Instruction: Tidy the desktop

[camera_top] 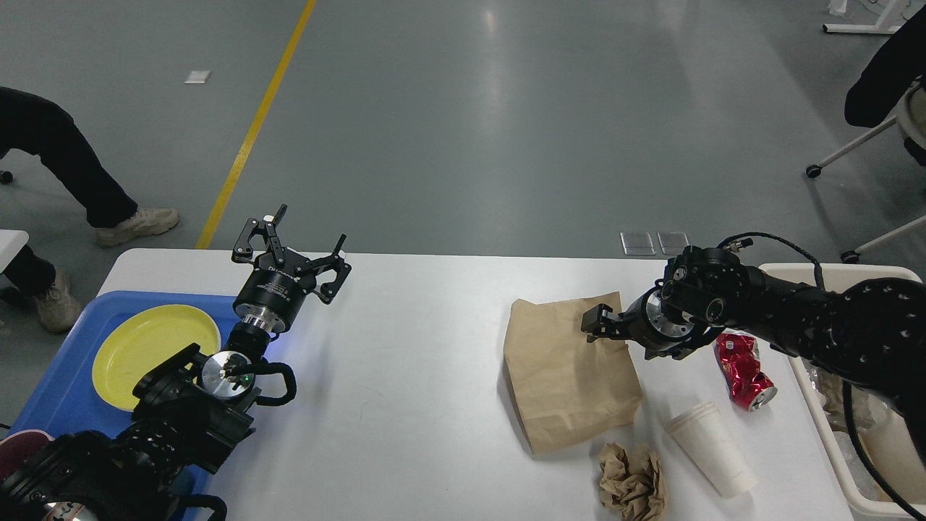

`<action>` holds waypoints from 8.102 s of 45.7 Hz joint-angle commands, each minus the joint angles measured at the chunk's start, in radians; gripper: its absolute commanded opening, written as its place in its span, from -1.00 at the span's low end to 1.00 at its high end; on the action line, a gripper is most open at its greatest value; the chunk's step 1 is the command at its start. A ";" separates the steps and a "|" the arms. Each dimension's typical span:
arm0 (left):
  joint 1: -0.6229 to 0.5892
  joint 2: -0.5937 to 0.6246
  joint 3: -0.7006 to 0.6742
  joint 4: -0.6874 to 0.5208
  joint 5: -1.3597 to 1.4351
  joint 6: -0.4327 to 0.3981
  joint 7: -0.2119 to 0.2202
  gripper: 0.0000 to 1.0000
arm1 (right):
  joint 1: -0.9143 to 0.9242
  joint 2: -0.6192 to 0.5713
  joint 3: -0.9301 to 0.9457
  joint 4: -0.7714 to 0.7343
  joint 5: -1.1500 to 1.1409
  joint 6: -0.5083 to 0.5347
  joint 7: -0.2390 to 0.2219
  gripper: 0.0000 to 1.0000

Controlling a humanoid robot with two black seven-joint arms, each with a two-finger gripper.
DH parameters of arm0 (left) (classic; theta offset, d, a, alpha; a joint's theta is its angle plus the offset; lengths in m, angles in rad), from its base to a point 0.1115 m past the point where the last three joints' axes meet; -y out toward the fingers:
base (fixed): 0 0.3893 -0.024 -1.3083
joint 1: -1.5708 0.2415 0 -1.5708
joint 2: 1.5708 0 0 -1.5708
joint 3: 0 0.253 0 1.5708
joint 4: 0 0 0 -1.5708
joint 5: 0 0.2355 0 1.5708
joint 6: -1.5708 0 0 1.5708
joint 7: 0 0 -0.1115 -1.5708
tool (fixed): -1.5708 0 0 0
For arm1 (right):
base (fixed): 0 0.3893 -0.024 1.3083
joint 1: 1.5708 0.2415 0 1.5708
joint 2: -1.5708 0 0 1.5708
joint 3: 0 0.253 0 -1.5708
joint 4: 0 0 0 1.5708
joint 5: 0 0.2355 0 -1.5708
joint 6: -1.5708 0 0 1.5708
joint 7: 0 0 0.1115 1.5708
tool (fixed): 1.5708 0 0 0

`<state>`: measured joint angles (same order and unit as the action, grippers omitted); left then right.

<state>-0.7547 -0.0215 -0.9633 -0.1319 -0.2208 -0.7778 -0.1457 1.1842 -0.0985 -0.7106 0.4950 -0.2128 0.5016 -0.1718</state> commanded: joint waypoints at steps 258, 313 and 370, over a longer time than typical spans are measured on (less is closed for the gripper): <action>0.000 0.000 0.000 0.000 0.000 0.000 0.000 0.94 | -0.129 -0.090 -0.291 -0.118 -0.246 0.048 0.009 1.00; 0.000 0.000 0.000 0.000 0.000 0.000 0.000 0.94 | -0.198 -0.084 -0.266 -0.156 -0.088 0.006 -0.005 -1.00; 0.000 0.000 0.000 0.000 0.000 0.000 0.000 0.94 | 0.393 -0.536 -0.538 -0.047 0.024 -0.159 -0.003 -1.00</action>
<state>-0.7548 -0.0214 -0.9633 -0.1319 -0.2208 -0.7778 -0.1457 1.6747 -0.5799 -1.2539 0.4507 -0.1964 0.4768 -0.1736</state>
